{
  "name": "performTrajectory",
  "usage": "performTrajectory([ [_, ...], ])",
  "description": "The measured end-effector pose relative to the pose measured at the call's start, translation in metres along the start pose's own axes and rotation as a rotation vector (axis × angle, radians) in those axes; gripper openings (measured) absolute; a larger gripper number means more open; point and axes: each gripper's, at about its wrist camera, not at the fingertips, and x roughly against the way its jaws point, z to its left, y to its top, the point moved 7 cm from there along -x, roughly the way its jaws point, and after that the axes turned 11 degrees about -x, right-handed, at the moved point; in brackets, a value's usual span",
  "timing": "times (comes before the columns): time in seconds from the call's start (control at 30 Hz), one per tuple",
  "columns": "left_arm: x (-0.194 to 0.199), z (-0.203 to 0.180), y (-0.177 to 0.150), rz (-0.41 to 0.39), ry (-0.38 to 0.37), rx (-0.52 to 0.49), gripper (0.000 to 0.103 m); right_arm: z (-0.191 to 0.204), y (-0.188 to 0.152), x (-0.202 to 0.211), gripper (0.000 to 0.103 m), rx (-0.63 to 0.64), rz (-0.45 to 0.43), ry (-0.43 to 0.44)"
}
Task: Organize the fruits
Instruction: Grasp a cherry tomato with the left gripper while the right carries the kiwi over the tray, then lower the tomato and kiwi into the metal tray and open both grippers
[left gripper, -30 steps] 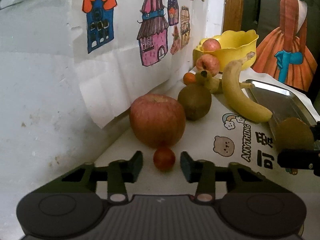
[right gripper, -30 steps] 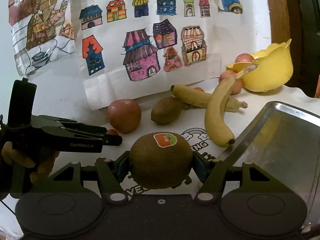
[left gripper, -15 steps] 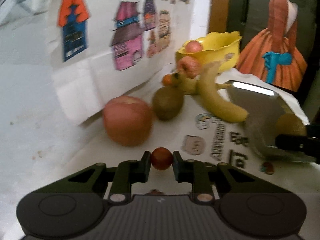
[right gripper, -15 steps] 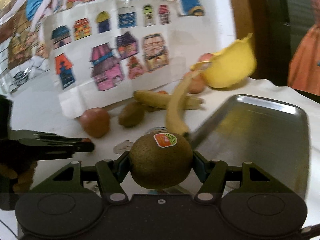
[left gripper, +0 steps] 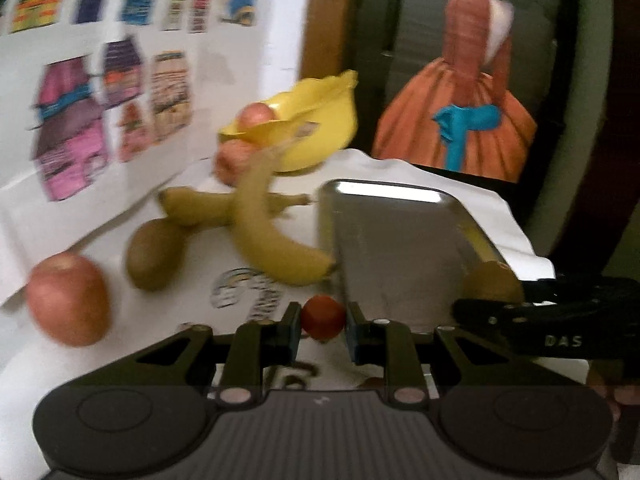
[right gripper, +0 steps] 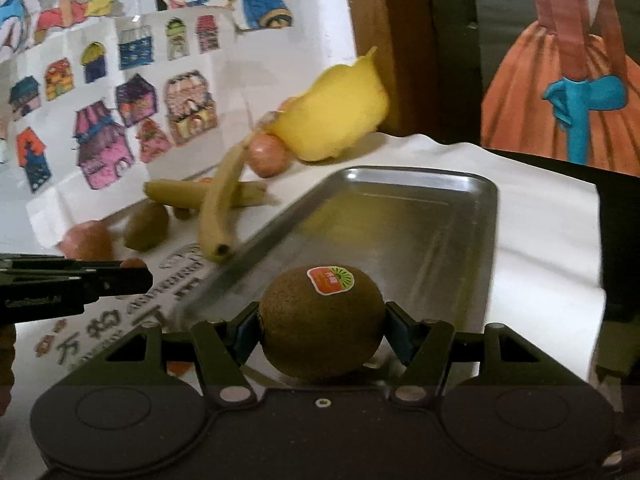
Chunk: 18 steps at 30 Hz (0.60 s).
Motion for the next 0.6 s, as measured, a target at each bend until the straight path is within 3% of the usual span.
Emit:
performTrajectory([
  [0.23,-0.022,-0.028,0.000,0.030,-0.038,-0.045,0.026,-0.007,0.000,-0.002,0.066,-0.010,0.006,0.018],
  [0.6,-0.028,-0.033,-0.004,0.060,-0.032,-0.056,0.026,-0.007,-0.002,-0.004,0.067,-0.018,0.032,0.019],
])
